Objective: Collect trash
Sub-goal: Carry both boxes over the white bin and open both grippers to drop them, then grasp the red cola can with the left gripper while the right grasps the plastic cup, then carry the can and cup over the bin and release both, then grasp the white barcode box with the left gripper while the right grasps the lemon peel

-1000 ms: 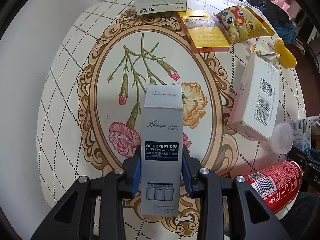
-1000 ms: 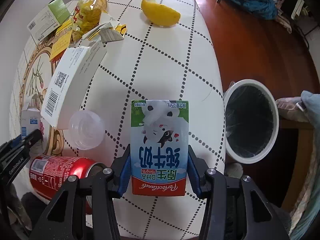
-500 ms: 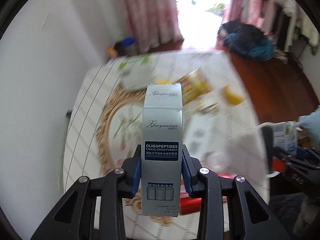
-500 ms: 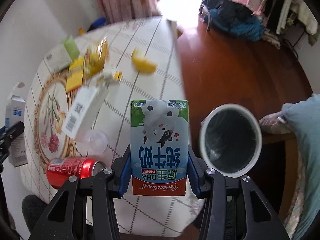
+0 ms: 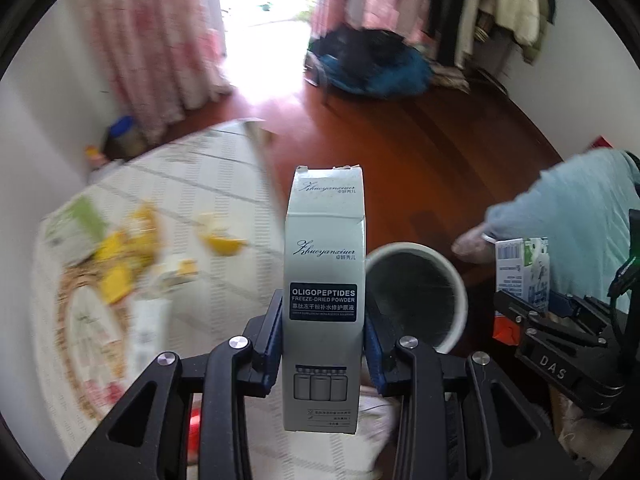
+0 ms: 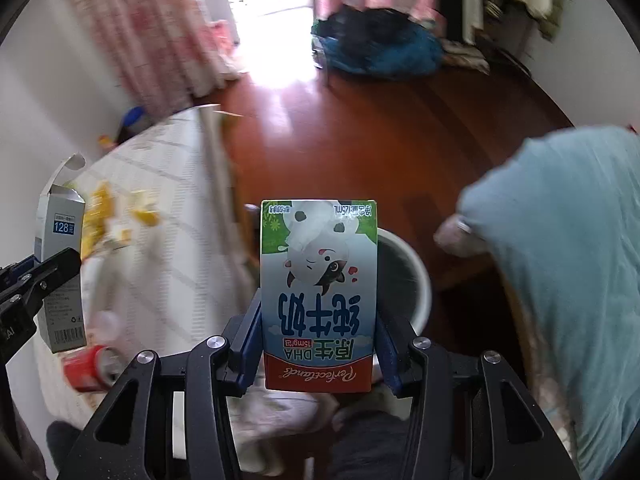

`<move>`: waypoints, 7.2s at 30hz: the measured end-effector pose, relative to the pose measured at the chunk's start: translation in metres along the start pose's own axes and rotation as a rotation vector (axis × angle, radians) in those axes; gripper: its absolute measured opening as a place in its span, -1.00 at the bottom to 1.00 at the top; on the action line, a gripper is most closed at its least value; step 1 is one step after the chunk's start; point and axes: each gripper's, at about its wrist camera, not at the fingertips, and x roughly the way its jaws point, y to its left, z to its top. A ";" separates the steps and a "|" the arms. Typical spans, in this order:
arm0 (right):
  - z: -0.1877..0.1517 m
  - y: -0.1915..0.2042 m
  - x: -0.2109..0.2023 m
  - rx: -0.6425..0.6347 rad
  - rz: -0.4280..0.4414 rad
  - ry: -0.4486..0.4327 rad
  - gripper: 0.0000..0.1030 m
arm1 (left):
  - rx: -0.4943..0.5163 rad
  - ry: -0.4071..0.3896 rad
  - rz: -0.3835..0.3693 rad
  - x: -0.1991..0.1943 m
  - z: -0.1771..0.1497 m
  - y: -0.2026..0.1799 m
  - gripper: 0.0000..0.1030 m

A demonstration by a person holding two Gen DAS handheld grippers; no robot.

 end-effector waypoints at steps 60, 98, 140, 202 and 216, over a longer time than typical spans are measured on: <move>-0.049 -0.048 -0.071 0.120 -0.027 -0.001 0.95 | 0.011 -0.023 0.040 -0.064 -0.035 -0.044 0.84; -0.100 0.150 0.036 -0.159 0.141 0.252 0.95 | 0.006 0.230 0.218 0.019 -0.146 0.155 0.52; -0.039 0.152 -0.014 -0.170 0.245 -0.019 -0.15 | -0.261 -0.106 0.080 -0.072 -0.065 0.133 0.34; -0.049 -0.047 -0.027 0.072 -0.066 0.025 1.00 | 0.004 -0.014 0.043 -0.030 -0.034 -0.044 0.85; -0.041 0.011 -0.106 0.054 0.039 -0.088 1.00 | -0.133 -0.111 0.103 -0.103 -0.045 0.050 0.86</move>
